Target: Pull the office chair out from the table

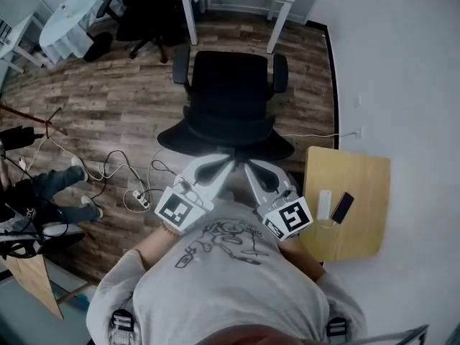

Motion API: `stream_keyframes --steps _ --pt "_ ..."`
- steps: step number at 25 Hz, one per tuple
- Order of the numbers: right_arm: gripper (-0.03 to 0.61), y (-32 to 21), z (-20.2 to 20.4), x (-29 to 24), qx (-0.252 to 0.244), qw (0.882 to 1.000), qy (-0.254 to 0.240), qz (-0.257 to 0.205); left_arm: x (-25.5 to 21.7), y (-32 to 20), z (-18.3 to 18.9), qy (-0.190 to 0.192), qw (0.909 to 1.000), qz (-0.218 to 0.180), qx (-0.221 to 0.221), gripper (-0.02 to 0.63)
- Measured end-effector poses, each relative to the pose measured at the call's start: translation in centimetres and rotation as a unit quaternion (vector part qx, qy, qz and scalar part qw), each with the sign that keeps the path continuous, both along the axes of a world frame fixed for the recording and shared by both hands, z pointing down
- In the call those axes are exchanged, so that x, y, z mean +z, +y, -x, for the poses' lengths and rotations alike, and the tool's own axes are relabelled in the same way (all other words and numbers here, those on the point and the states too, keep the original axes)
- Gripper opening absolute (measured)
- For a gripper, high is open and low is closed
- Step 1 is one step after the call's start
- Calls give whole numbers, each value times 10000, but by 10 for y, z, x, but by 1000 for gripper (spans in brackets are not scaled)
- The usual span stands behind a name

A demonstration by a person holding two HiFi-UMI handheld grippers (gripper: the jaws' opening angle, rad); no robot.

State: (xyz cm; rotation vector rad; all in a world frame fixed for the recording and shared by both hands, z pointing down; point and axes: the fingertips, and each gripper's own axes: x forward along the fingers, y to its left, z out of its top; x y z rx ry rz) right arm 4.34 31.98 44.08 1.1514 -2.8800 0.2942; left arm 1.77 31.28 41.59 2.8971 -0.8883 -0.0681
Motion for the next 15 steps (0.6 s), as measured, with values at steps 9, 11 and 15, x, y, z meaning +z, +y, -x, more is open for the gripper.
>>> stream_keyframes --steps 9,11,15 --pt "6 5 -6 -15 158 9996 32 -240 -12 5 -1 135 9999 -38 -48 2" --pt "6 7 -8 -15 167 9995 16 -252 -10 5 -2 115 9999 -53 -50 3" --pt "6 9 -10 -14 169 9994 35 -307 -3 7 -4 64 10000 -62 -39 3"
